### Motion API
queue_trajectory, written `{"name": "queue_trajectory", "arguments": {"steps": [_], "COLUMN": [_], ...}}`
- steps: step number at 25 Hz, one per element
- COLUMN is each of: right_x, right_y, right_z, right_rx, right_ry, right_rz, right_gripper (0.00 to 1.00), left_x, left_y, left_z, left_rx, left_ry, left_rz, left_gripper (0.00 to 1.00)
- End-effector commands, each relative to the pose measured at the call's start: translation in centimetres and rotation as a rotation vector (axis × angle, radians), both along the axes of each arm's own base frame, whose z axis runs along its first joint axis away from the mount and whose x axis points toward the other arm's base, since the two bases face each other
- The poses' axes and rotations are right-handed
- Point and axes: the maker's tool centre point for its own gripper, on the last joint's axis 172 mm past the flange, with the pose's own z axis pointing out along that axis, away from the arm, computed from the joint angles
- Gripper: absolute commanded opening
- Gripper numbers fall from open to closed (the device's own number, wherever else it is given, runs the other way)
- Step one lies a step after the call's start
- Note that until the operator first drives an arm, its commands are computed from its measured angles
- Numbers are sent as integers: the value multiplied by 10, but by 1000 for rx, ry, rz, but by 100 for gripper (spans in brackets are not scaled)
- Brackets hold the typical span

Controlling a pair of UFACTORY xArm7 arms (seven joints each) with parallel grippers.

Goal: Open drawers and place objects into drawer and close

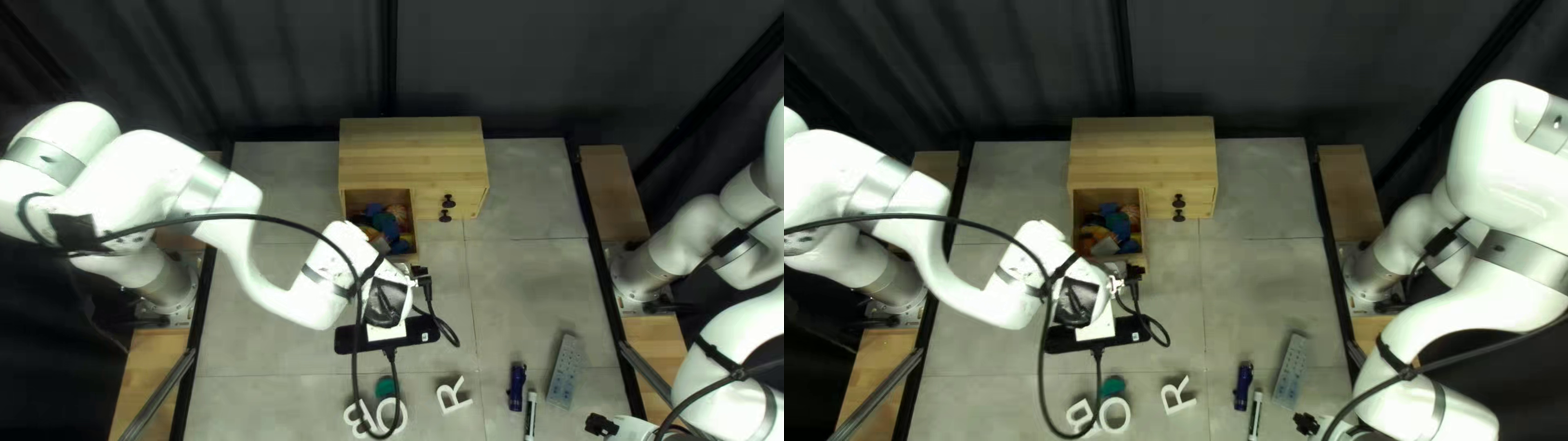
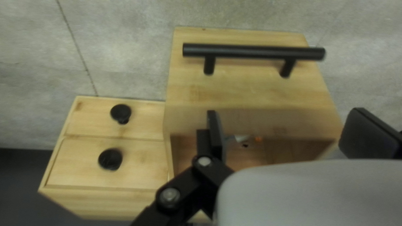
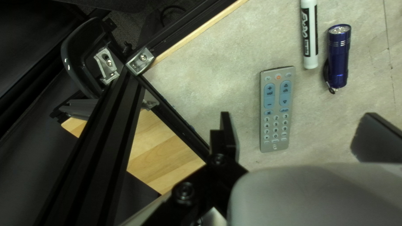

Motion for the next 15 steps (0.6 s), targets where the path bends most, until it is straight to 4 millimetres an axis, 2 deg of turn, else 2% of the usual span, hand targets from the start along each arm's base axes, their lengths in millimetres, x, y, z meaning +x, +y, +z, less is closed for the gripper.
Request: {"name": "queue_trajectory", "arguments": {"steps": [1,5,15], "right_x": [0,0,0], "right_y": [0,0,0], "right_z": [0,0,0], "right_rx": [0,0,0], "right_ry": [0,0,0], "right_rz": [0,0,0], "right_gripper": [100,100,100], "left_x": [-9,-8,0], "left_y": [12,17,-11], "left_z": [-5,-7,-16], "left_rx": [8,8,13], "left_ry": [4,-11,-49], "left_rz": [1,-14,-122], "left_gripper": [100,100,100]}}
